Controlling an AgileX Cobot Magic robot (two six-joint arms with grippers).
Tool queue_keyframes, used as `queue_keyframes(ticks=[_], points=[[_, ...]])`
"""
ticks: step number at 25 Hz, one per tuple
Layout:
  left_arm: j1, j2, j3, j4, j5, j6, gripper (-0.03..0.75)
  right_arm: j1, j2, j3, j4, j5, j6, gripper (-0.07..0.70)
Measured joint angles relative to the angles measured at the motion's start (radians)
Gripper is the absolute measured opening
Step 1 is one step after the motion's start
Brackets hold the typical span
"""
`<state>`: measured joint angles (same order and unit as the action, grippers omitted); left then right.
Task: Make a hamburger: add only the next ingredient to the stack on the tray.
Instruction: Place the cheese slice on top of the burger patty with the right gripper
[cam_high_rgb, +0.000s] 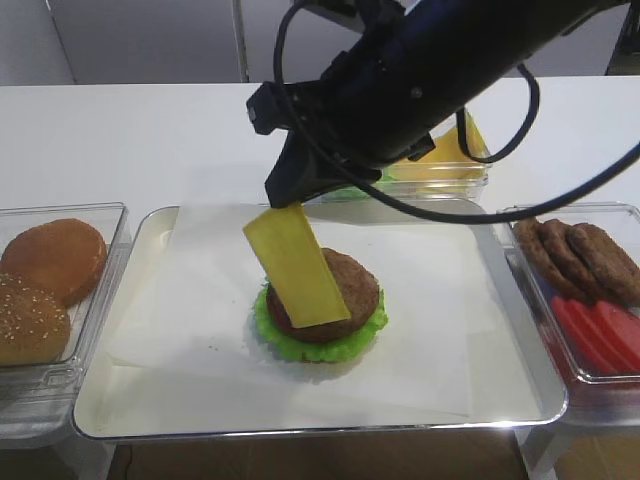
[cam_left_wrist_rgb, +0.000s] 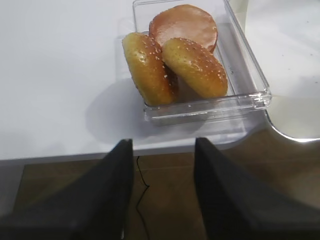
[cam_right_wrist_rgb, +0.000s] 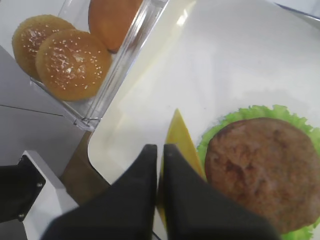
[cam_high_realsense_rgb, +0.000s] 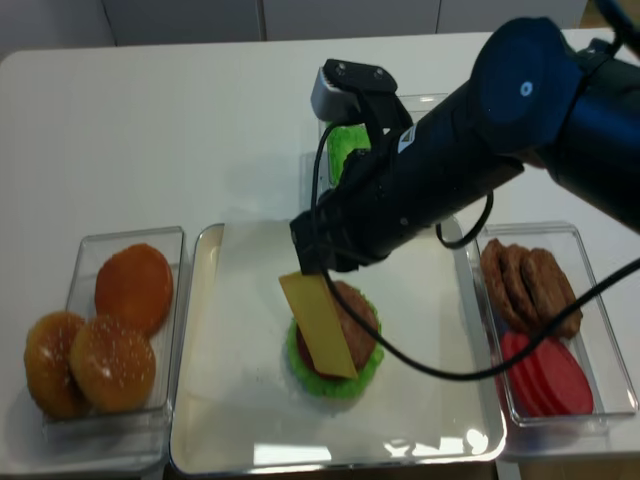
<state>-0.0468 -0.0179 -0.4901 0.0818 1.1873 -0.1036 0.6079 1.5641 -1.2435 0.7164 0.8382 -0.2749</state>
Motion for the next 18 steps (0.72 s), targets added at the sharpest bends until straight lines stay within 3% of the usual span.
queue_keyframes(ticks=[18], points=[[0.0, 0.0, 0.0, 0.0, 0.0, 0.0, 0.302, 0.0, 0.006, 0.0, -0.194, -0.043, 0.043, 0.039]])
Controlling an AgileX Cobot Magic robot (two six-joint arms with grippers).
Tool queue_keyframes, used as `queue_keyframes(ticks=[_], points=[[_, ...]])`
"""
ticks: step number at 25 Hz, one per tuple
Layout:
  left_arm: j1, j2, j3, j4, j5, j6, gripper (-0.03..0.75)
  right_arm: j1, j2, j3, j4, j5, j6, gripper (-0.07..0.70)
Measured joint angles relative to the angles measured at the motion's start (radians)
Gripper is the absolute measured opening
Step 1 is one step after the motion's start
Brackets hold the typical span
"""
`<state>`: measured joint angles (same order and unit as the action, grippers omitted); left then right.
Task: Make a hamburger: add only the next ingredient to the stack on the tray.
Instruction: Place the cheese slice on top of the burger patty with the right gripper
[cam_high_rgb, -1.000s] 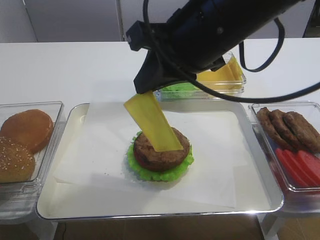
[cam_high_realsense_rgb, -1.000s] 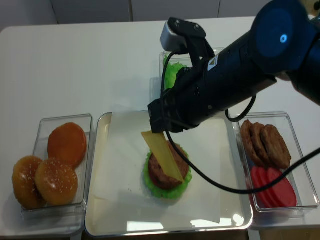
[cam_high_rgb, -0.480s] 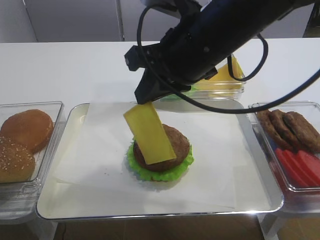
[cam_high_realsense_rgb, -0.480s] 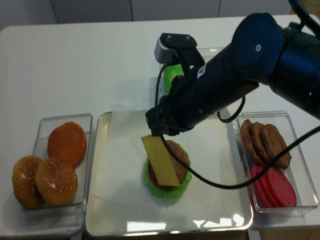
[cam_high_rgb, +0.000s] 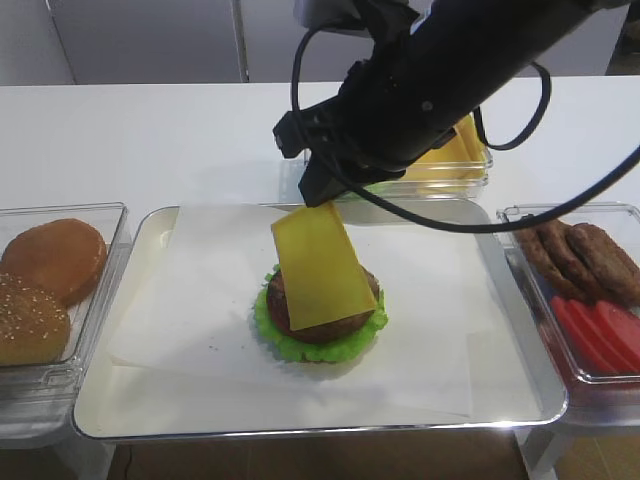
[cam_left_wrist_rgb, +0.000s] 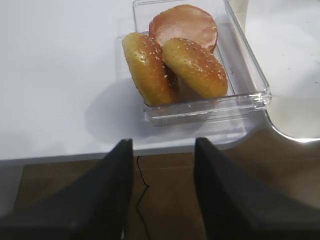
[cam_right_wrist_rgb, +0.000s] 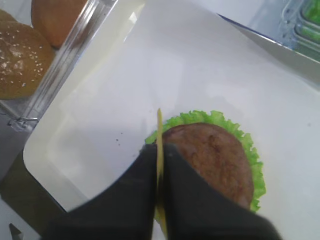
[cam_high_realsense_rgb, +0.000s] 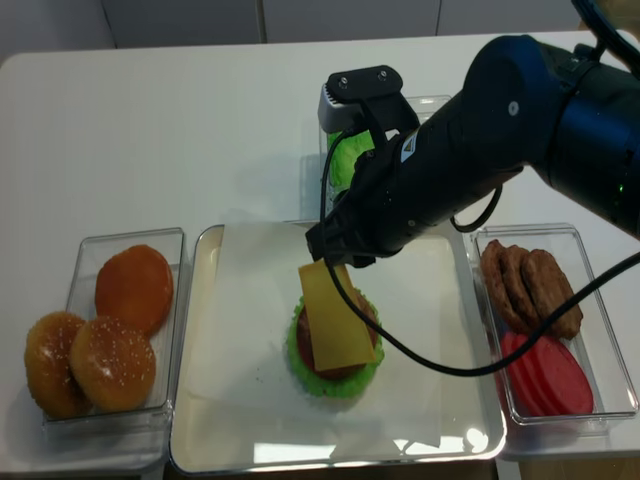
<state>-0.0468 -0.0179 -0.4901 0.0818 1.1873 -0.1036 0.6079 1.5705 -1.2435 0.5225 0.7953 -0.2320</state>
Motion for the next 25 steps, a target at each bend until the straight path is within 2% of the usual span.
queue_keyframes(ticks=[12, 25], points=[[0.0, 0.0, 0.0, 0.0, 0.0, 0.0, 0.302, 0.0, 0.044, 0.0, -0.078, -0.002, 0.03, 0.039], [0.0, 0.0, 0.0, 0.0, 0.0, 0.0, 0.302, 0.0, 0.075, 0.0, -0.158, -0.03, 0.033, 0.039]])
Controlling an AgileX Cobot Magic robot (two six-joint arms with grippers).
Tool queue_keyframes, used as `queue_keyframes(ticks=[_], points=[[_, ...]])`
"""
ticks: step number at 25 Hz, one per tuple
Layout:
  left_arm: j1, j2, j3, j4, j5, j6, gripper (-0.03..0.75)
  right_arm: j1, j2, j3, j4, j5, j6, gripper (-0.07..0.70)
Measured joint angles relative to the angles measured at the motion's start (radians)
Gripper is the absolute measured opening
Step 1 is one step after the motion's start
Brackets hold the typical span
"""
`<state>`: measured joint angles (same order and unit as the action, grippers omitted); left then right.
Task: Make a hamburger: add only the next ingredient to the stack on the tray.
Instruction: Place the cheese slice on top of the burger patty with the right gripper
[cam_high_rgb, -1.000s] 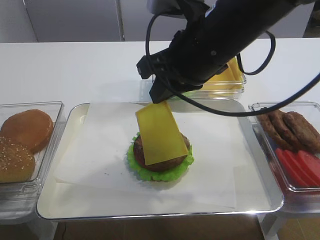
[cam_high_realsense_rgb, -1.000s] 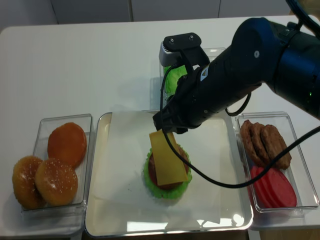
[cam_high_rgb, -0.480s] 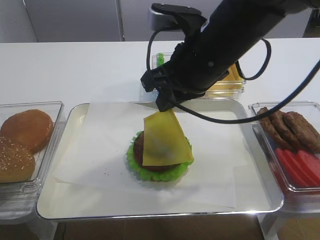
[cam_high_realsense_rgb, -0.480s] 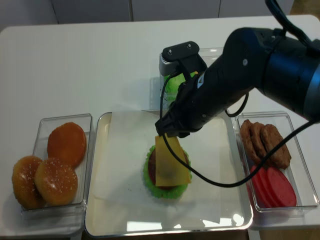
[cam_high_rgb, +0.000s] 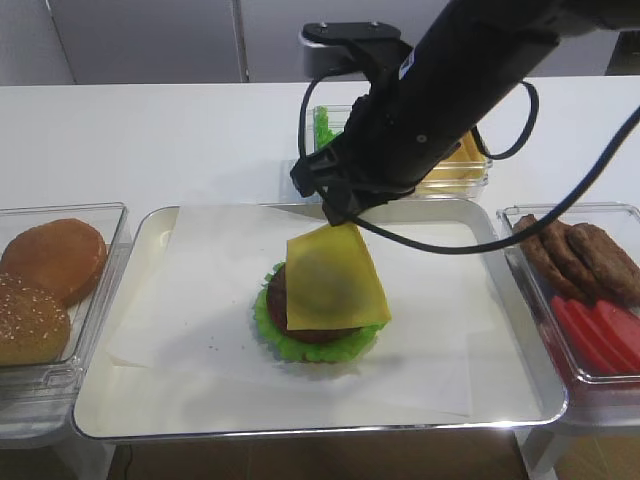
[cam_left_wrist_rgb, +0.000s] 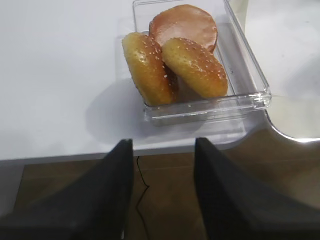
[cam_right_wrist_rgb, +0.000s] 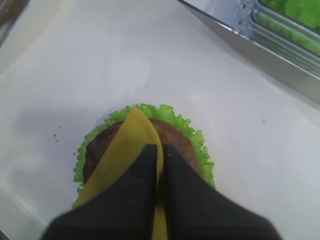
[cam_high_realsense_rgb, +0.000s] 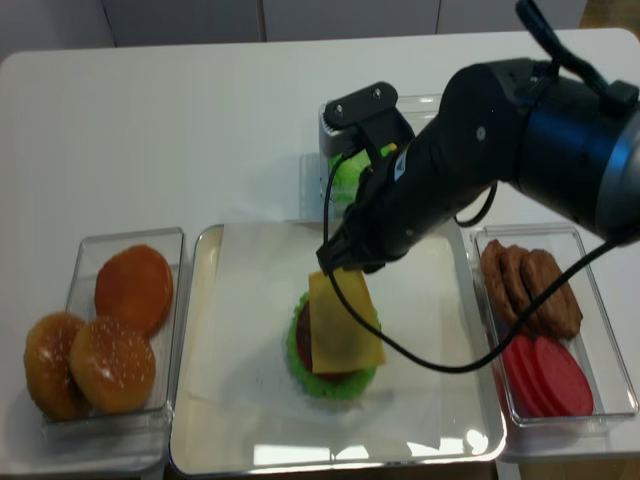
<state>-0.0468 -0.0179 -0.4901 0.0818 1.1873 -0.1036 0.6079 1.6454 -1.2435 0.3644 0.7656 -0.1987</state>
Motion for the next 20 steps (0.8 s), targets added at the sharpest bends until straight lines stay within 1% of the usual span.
queue_keyframes(ticks=[6, 10, 15, 18, 20], points=[[0.0, 0.0, 0.0, 0.0, 0.0, 0.0, 0.302, 0.0, 0.028, 0.0, -0.013, -0.002, 0.0, 0.039], [0.0, 0.0, 0.0, 0.0, 0.0, 0.0, 0.302, 0.0, 0.029, 0.0, -0.058, -0.004, 0.04, 0.039], [0.0, 0.0, 0.0, 0.0, 0.0, 0.0, 0.302, 0.0, 0.035, 0.0, -0.075, -0.004, 0.049, 0.04], [0.0, 0.0, 0.0, 0.0, 0.0, 0.0, 0.302, 0.0, 0.036, 0.0, -0.077, 0.0, 0.082, 0.076], [0.0, 0.0, 0.0, 0.0, 0.0, 0.0, 0.302, 0.0, 0.037, 0.0, -0.079, 0.002, 0.089, 0.146]])
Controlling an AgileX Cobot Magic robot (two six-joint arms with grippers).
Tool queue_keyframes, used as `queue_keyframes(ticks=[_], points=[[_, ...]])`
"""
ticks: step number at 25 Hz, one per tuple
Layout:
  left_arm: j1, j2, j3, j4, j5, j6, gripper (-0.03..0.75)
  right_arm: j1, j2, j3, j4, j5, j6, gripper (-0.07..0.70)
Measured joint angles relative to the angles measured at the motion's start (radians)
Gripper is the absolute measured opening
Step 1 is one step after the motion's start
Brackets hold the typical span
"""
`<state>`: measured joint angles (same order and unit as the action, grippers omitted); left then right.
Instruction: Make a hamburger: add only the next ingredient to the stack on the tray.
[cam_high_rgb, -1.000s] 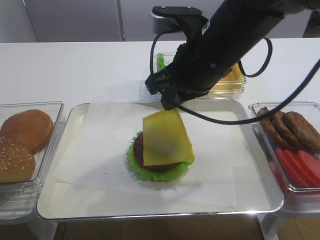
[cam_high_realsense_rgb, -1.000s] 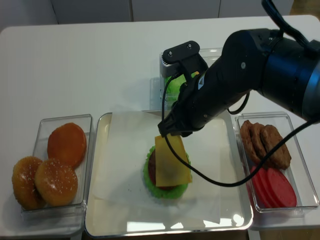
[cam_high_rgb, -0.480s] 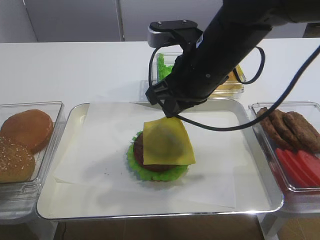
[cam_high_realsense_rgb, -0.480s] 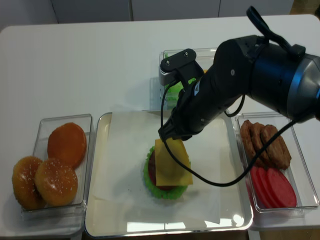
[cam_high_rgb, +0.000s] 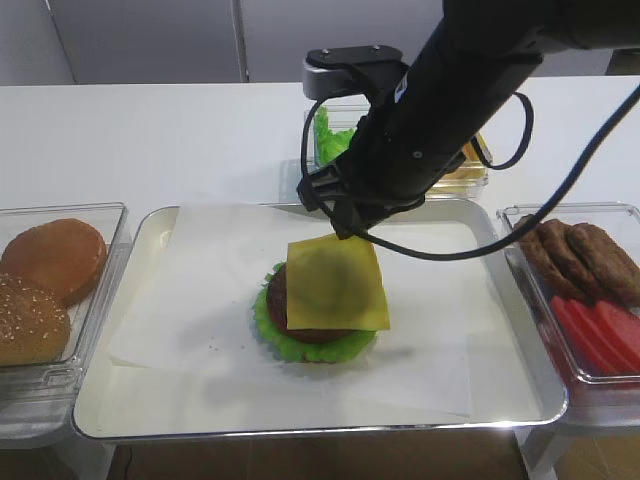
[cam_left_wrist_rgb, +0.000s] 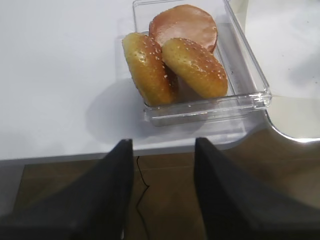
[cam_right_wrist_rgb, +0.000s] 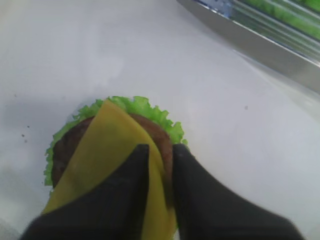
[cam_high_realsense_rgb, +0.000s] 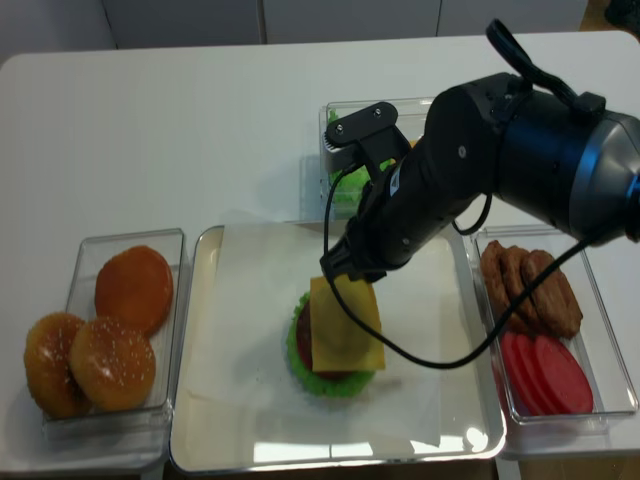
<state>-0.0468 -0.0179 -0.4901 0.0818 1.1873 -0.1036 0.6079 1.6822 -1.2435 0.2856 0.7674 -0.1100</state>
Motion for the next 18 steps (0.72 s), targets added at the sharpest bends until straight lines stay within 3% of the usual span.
queue_keyframes(ticks=[5, 8, 11, 14, 18], points=[[0.0, 0.0, 0.0, 0.0, 0.0, 0.0, 0.302, 0.0, 0.0, 0.0, -0.022, 0.014, 0.016, 0.442], [0.0, 0.0, 0.0, 0.0, 0.0, 0.0, 0.302, 0.0, -0.01, 0.0, -0.104, 0.022, 0.094, 0.585], [0.0, 0.0, 0.0, 0.0, 0.0, 0.0, 0.302, 0.0, -0.042, 0.0, -0.273, 0.053, 0.232, 0.627], [0.0, 0.0, 0.0, 0.0, 0.0, 0.0, 0.302, 0.0, -0.076, 0.0, -0.412, 0.124, 0.306, 0.635], [0.0, 0.0, 0.0, 0.0, 0.0, 0.0, 0.302, -0.021, -0.126, 0.0, -0.443, 0.208, 0.324, 0.598]])
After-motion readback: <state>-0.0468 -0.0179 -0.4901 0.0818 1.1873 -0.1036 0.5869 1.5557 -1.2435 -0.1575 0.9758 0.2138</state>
